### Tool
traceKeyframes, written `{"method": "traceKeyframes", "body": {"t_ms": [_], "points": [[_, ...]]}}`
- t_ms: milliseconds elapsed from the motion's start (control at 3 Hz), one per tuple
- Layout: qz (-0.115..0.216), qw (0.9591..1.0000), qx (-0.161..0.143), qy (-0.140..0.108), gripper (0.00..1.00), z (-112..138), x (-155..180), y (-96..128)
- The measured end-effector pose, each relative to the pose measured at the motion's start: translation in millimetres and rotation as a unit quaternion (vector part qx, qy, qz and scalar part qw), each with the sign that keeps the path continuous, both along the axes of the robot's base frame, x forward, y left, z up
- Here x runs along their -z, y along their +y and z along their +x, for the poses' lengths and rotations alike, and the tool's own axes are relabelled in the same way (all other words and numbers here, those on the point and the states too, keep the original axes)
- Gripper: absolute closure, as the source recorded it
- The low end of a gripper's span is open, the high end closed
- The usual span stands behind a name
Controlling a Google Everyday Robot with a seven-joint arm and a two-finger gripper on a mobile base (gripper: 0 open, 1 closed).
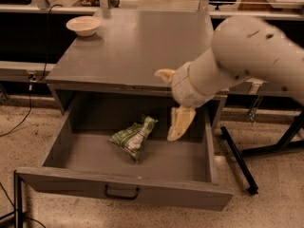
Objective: Pick green jalapeno chip bag from top drawer and place on counter
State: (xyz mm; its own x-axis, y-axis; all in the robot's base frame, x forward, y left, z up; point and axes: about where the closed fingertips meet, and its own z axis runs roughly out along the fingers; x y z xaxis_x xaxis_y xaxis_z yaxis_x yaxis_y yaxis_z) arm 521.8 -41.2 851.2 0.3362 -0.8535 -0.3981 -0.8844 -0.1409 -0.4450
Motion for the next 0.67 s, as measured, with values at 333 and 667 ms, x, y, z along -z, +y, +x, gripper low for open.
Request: {"method": "traceKeyframes", "body": {"t_ms": [333, 667], "points": [[0.018, 0.9978, -0.057, -0.027, 0.00, 4.3, 51.8, 34.4], [0.017, 0.9971, -0.062, -0.040, 0.00, 7.8, 48.4, 36.8]]}}
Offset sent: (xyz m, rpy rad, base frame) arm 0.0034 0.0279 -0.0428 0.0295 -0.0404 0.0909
